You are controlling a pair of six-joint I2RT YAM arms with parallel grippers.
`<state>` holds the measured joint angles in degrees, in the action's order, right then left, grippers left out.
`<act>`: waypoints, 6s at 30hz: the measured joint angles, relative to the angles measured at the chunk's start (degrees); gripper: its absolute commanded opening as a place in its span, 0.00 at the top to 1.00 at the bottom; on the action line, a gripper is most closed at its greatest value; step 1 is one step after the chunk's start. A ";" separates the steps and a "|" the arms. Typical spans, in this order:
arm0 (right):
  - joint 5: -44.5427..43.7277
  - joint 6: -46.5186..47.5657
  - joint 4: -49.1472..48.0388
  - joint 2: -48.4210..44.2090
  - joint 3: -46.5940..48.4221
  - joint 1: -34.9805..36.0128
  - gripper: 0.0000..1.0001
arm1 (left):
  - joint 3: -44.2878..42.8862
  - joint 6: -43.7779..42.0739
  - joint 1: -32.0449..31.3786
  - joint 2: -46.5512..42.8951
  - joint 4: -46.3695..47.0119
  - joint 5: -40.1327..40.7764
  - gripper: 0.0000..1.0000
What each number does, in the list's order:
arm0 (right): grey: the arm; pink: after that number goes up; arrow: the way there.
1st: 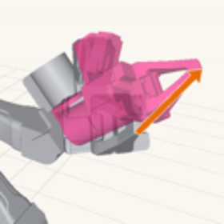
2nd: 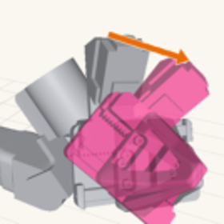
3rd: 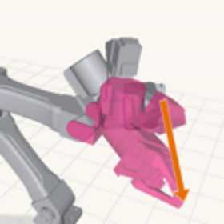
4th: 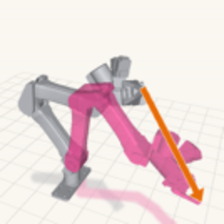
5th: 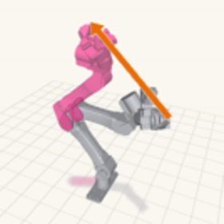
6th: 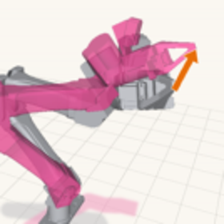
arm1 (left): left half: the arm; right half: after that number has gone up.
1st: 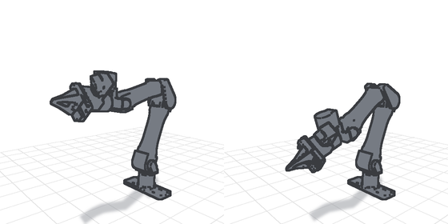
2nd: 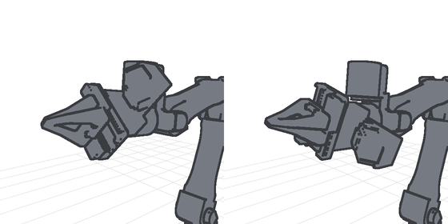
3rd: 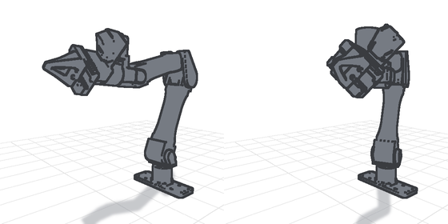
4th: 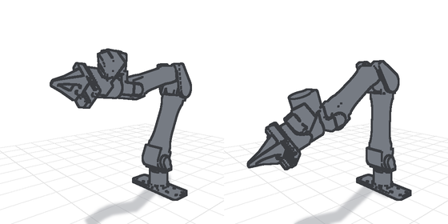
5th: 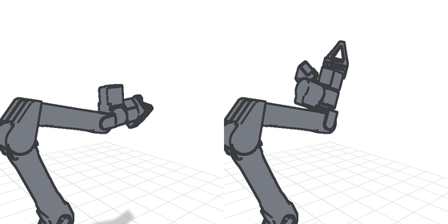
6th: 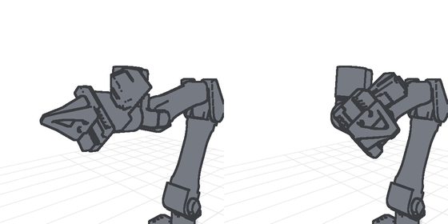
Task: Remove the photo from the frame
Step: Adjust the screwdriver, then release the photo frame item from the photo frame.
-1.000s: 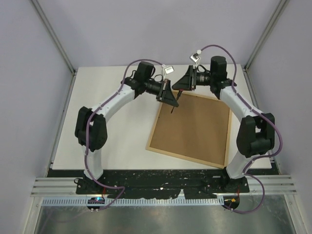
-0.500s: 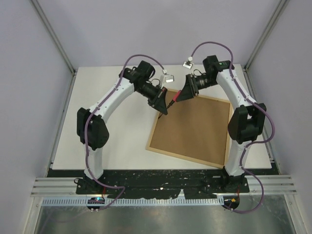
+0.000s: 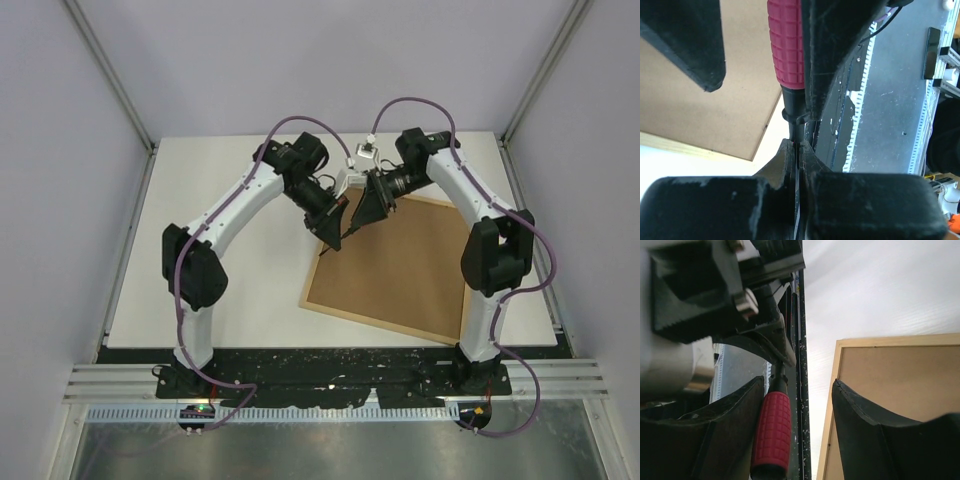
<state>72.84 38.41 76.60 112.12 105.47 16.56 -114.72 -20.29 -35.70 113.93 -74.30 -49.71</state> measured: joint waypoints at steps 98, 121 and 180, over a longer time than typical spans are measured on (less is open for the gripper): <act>-17.90 -72.70 -124.69 2.71 -60.59 -7.61 0.92 | 14.88 32.59 13.11 14.05 26.73 10.97 0.61; -15.28 -75.89 -127.62 5.70 -59.82 -6.69 0.92 | 13.79 33.53 11.34 16.85 26.69 13.38 0.76; -27.89 -68.98 -114.09 2.19 -46.05 1.20 0.92 | 13.07 33.57 9.99 16.83 23.56 15.06 0.82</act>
<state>44.95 -30.57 -37.50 114.30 59.42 17.76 -101.65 13.28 -25.71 130.76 -50.74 -34.65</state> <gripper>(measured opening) 0.316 0.185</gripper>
